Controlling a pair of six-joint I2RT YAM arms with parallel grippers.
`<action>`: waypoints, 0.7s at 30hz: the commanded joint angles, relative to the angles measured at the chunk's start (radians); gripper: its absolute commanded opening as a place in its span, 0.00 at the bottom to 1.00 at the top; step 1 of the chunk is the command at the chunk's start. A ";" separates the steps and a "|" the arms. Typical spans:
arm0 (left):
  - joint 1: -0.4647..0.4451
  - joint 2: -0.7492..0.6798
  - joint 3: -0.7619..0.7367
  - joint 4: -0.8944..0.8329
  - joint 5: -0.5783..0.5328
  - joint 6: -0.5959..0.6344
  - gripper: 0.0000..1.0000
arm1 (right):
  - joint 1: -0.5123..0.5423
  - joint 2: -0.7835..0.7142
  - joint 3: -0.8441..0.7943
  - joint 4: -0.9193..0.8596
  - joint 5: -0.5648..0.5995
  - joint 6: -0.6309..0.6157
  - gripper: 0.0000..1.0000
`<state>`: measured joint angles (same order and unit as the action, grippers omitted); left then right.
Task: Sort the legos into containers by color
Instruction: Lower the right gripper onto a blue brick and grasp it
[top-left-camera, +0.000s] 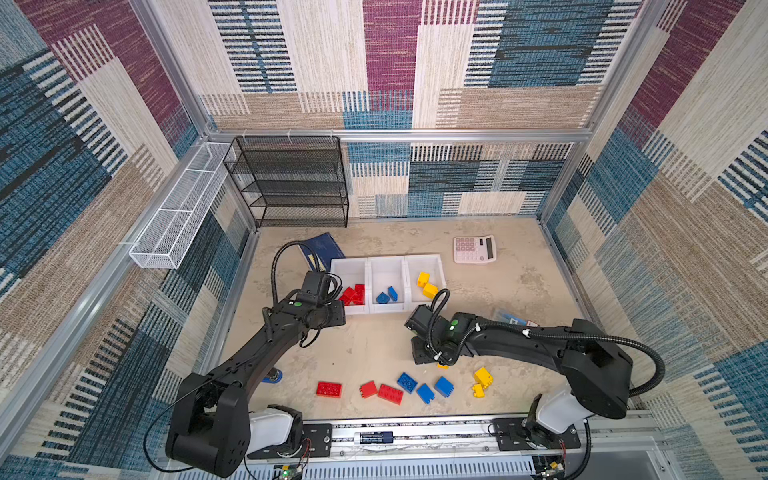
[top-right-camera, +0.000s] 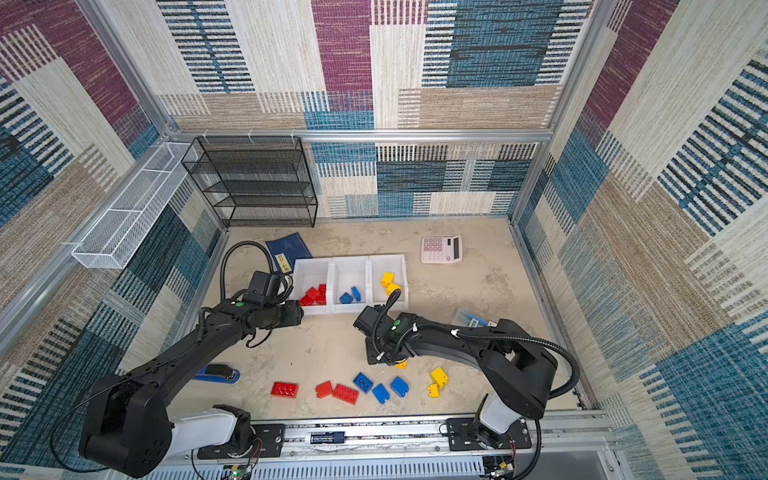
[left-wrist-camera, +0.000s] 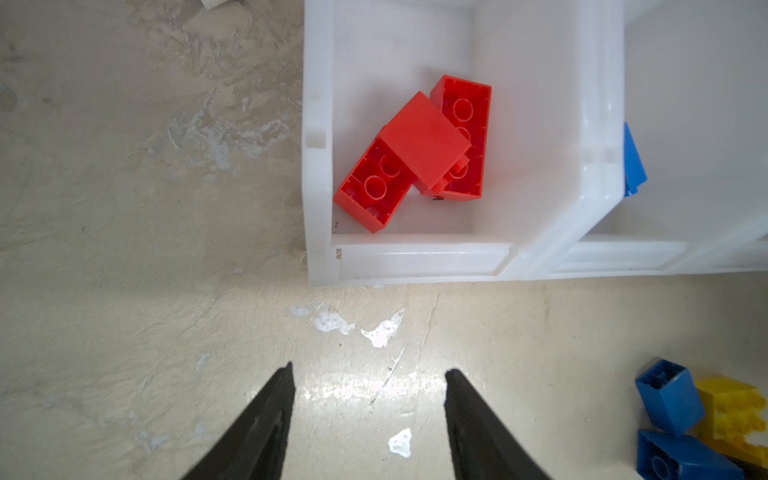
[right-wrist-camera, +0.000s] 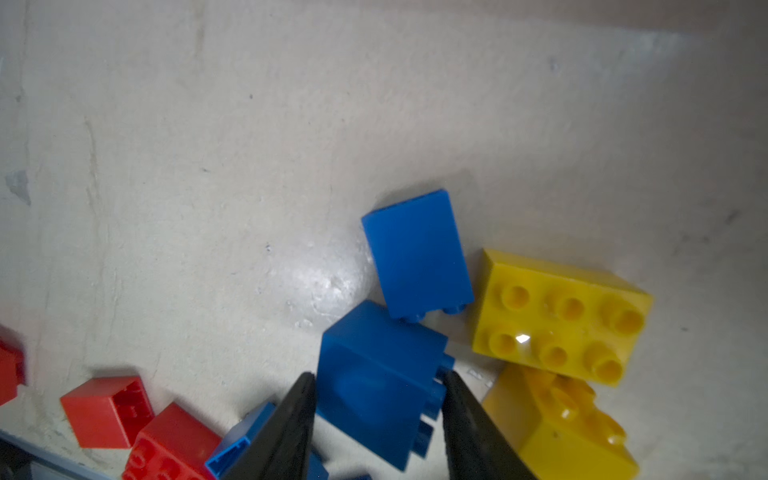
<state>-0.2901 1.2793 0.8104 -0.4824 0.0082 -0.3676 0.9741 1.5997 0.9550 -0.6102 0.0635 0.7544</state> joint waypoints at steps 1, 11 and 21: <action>0.002 -0.013 -0.010 0.008 0.011 -0.019 0.61 | 0.000 0.023 0.007 -0.008 0.001 -0.005 0.43; 0.002 -0.029 -0.034 0.012 0.015 -0.030 0.61 | 0.001 0.019 0.008 -0.014 0.000 -0.007 0.47; 0.002 -0.030 -0.035 0.012 0.020 -0.028 0.61 | 0.002 0.043 0.020 -0.007 -0.006 -0.013 0.55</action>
<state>-0.2901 1.2541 0.7776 -0.4824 0.0154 -0.3893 0.9749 1.6283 0.9714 -0.5922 0.0593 0.7517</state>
